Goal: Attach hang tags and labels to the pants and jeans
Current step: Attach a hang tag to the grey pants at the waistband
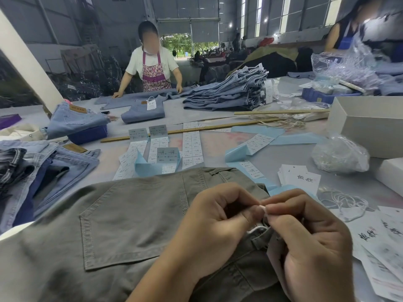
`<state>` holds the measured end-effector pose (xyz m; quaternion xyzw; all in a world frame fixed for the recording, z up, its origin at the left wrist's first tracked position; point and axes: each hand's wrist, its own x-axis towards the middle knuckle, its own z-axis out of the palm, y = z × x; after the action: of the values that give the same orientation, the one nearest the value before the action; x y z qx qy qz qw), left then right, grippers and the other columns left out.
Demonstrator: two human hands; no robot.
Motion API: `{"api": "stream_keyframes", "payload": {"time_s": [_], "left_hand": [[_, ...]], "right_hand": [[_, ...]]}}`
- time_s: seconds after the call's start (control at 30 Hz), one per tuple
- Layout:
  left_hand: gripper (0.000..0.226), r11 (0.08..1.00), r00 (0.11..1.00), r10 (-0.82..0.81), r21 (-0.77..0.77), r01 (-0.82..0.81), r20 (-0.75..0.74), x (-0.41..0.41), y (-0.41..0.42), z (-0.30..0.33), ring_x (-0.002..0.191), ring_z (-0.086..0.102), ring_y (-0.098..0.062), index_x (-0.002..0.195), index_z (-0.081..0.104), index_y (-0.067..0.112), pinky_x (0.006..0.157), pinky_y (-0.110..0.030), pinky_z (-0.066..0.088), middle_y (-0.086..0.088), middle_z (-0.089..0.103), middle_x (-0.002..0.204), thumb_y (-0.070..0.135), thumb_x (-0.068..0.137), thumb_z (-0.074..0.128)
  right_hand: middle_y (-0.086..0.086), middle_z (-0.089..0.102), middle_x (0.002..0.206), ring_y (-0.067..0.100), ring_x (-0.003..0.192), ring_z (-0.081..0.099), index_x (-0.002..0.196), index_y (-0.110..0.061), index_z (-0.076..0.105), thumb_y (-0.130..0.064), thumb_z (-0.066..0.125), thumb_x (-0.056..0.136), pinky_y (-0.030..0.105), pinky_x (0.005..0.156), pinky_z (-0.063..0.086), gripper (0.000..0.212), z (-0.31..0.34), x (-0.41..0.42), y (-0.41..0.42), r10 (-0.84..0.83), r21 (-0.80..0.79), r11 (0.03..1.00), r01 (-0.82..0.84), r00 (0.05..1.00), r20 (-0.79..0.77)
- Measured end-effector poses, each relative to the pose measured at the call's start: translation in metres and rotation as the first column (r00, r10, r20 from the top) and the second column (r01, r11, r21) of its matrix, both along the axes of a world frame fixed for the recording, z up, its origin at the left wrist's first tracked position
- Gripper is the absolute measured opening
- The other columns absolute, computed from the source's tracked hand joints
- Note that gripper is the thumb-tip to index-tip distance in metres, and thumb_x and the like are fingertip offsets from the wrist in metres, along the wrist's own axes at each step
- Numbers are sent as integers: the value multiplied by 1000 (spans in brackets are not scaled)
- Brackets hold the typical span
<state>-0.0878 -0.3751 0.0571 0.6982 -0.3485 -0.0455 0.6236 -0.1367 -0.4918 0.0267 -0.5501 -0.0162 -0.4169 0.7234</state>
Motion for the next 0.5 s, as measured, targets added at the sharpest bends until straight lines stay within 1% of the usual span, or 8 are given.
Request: {"api": "stream_keyframes", "payload": {"time_s": [0.1, 0.2, 0.27, 0.33, 0.37, 0.43, 0.5], "left_hand": [[10, 999, 1000, -11, 31, 10, 25, 2, 0, -1, 65, 56, -2, 73, 70, 31, 64, -21, 42, 11, 63, 67, 23, 79, 72], [10, 999, 999, 2, 34, -3, 50, 3, -1, -2, 66, 56, -2, 73, 71, 32, 65, -21, 42, 12, 63, 68, 24, 79, 72], [8, 999, 998, 19, 35, -21, 65, 3, -2, -3, 67, 56, -3, 74, 72, 31, 65, -21, 42, 12, 63, 69, 25, 79, 72], [6, 999, 997, 33, 30, -35, 69, 3, -3, -4, 68, 57, -3, 75, 72, 29, 64, -21, 43, 12, 63, 70, 25, 80, 71], [6, 999, 997, 40, 27, -42, 73, 2, -3, -4, 69, 57, -3, 76, 72, 28, 65, -21, 43, 12, 63, 70, 25, 81, 71], [6, 998, 995, 52, 27, -55, 83, 2, -4, -5, 69, 58, -3, 75, 72, 27, 65, -22, 44, 11, 63, 71, 24, 80, 71], [7, 998, 996, 50, 27, -52, 79, 2, -4, -5, 69, 57, -4, 74, 72, 28, 66, -22, 44, 10, 63, 71, 24, 80, 71]], "right_hand": [[13, 61, 66, 33, 62, 58, 55, -4, 61, 9, 53, 59, 24, 59, 48, 15, 0, 1, 0, -14, -2, 1000, 14, 1000, -10], [12, 62, 68, 31, 61, 60, 57, -6, 63, 9, 55, 61, 23, 57, 48, 18, -1, 1, 0, -40, -21, 999, 39, 999, -14], [9, 64, 69, 29, 54, 58, 58, -9, 65, 8, 56, 64, 21, 48, 45, 20, -1, 1, 2, -71, -36, 997, 70, 997, -24], [8, 64, 69, 27, 46, 54, 60, -11, 67, 5, 58, 66, 25, 36, 35, 19, -2, 2, 4, -98, -28, 995, 97, 994, -40], [8, 64, 69, 24, 43, 53, 61, -11, 67, 3, 59, 66, 28, 33, 31, 17, -2, 3, 4, -108, -29, 994, 106, 993, -51], [7, 64, 68, 26, 43, 51, 64, -9, 68, 1, 59, 66, 30, 33, 29, 14, -4, 5, 2, -113, -40, 993, 110, 991, -74], [7, 64, 68, 28, 50, 55, 65, -9, 68, -4, 61, 65, 29, 38, 37, 9, -6, 6, 0, -96, -51, 994, 92, 992, -82]]}}
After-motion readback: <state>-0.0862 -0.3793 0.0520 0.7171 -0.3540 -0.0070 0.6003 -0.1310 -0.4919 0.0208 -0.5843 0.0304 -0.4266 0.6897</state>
